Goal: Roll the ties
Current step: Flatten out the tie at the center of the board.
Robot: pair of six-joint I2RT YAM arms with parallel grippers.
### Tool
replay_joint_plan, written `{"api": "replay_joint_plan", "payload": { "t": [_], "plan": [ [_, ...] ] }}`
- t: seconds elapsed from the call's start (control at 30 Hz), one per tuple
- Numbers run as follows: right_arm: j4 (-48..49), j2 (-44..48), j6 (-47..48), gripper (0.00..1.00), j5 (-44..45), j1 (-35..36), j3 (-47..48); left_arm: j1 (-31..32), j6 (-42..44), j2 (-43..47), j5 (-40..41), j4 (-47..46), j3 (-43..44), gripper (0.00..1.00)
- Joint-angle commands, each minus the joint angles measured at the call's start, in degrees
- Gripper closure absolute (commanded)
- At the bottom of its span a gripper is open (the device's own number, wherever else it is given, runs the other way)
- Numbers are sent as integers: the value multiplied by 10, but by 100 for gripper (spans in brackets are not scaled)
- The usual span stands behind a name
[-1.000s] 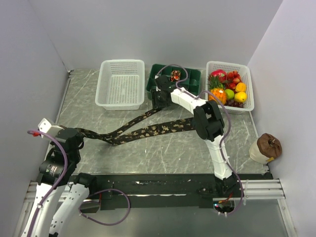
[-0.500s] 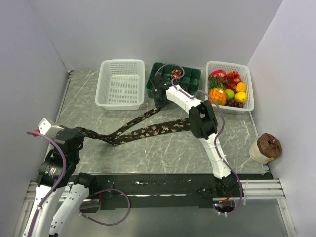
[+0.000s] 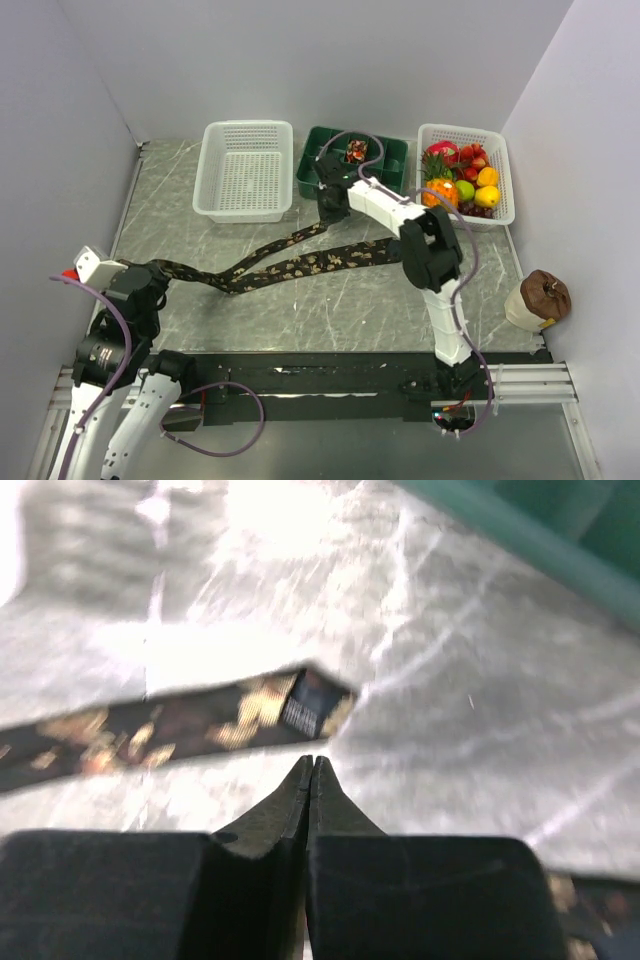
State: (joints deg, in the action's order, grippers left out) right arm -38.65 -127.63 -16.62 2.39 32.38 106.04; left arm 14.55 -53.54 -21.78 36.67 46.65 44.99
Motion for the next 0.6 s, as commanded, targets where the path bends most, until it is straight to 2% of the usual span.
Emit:
{"api": "replay_joint_plan", "payload": {
  "t": [0.0,0.1,0.23,0.33,0.37,0.47,0.57],
  "plan": [
    [71,142,2,100,16,1,-59,-3,-15,13,17,-4,-8,99],
    [103,195,-2,100,17,-12,-118,-3,-17,17,17,-13,-16,99],
    [96,185,3,100,-5,-27,-124,-3,-13,16,10,-28,-25,99],
    [89,142,6,56,-43,-23,-100,-3,-9,11,4,-38,-30,99],
    [89,130,6,36,-47,-21,-95,-3,-7,10,3,-40,-31,99],
    [53,74,6,21,-6,1,-41,-3,-6,11,-2,-41,-31,99],
    [24,20,-4,22,2,12,12,-3,-4,17,-2,-46,-35,99]
  ]
}}
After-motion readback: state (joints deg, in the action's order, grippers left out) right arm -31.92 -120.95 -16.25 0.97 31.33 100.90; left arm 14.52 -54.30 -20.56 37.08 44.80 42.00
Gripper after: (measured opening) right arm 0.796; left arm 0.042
